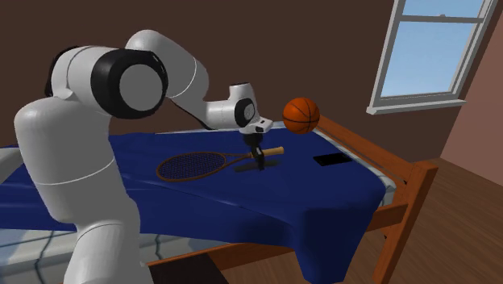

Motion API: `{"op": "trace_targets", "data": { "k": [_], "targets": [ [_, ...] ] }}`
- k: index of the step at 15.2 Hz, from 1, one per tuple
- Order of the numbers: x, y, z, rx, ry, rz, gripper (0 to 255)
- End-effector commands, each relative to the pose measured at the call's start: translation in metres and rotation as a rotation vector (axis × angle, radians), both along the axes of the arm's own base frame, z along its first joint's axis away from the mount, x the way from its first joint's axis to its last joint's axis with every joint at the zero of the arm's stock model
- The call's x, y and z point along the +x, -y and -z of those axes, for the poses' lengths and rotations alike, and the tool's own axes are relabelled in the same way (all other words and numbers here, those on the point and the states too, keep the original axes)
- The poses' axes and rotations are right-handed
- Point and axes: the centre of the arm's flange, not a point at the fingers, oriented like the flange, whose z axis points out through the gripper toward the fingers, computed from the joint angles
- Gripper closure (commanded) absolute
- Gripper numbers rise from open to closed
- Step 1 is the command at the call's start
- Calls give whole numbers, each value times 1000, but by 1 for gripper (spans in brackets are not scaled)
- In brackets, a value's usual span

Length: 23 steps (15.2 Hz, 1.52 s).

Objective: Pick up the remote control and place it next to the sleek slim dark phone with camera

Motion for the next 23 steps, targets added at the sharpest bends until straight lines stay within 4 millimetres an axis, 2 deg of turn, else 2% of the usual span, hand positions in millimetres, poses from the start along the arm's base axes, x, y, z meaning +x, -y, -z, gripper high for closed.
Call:
{"op": "trace_targets", "data": {
  "k": [1,16,23],
  "targets": [
    [26,3,1,-1,1,0,255],
    [225,32,-1,-1,1,0,255],
    [225,32,36,-1,1,0,255]
  ]
}}
